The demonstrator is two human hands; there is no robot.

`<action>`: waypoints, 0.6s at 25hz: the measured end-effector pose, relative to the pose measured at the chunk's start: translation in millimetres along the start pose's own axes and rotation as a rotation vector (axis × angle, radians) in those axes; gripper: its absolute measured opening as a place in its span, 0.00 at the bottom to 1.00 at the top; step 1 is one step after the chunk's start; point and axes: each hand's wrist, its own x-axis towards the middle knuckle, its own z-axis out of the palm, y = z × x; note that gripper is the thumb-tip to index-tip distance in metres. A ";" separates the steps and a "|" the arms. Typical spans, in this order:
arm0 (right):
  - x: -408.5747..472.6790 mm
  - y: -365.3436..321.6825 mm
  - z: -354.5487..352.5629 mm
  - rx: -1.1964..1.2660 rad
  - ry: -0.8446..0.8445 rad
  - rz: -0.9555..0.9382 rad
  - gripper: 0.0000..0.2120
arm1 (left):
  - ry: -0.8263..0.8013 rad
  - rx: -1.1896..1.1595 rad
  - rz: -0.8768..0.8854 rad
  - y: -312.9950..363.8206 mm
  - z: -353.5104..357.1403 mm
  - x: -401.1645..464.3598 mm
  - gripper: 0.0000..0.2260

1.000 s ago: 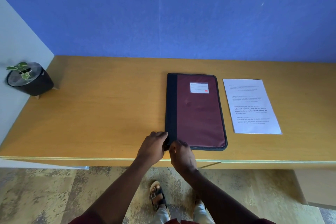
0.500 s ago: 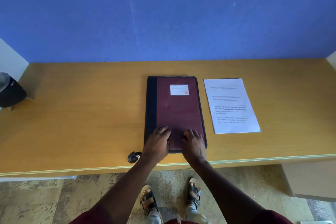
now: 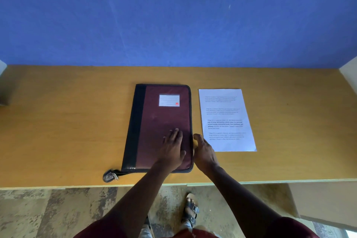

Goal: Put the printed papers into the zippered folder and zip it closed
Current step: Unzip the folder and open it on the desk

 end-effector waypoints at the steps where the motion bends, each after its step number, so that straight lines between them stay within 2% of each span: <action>1: 4.3 3.9 -4.0 -0.003 -0.027 -0.016 0.19 | 0.000 0.018 -0.015 4.7 1.2 5.3 0.35; 7: 28.9 16.3 -20.1 0.021 -0.151 -0.095 0.22 | 0.007 0.066 -0.135 36.2 9.3 23.9 0.44; 15: 38.4 20.5 -28.1 0.075 -0.230 -0.097 0.20 | -0.021 0.138 -0.209 56.6 11.2 32.1 0.41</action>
